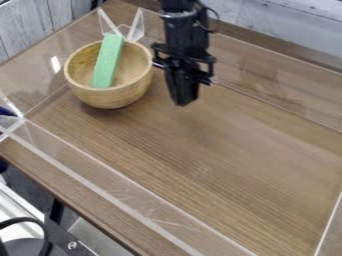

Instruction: Put the green block in the brown bowl

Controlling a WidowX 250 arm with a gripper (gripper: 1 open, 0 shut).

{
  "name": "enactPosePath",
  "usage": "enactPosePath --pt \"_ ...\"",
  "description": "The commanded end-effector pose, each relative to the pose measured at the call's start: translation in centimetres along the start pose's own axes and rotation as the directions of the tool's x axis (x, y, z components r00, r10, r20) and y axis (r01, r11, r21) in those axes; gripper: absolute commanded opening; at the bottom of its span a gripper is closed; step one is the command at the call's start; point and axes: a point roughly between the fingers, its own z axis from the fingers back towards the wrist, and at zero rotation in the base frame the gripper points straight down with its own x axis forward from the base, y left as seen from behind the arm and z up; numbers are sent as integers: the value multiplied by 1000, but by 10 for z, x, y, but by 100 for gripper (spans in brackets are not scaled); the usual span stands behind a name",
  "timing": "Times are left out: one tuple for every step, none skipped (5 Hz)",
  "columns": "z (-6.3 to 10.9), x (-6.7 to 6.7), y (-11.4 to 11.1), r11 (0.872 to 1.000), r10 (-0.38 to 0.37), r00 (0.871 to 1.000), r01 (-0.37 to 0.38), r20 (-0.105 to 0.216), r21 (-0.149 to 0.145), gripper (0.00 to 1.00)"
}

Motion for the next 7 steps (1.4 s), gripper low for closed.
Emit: enactPosePath --pt "8 22 -29 997 -67 997 66 28 26 0" --pt "12 28 -7 999 -43 998 42 51 34 0" --pt "6 44 -9 998 -52 997 50 61 35 0" --pt "-3 55 -13 997 -63 997 61 45 42 0" --pt "-11 64 -11 997 -67 997 66 29 47 0" --pt "-16 62 -6 996 -86 996 84 38 31 0" --pt "-14 58 -4 995 -102 993 101 56 15 100"
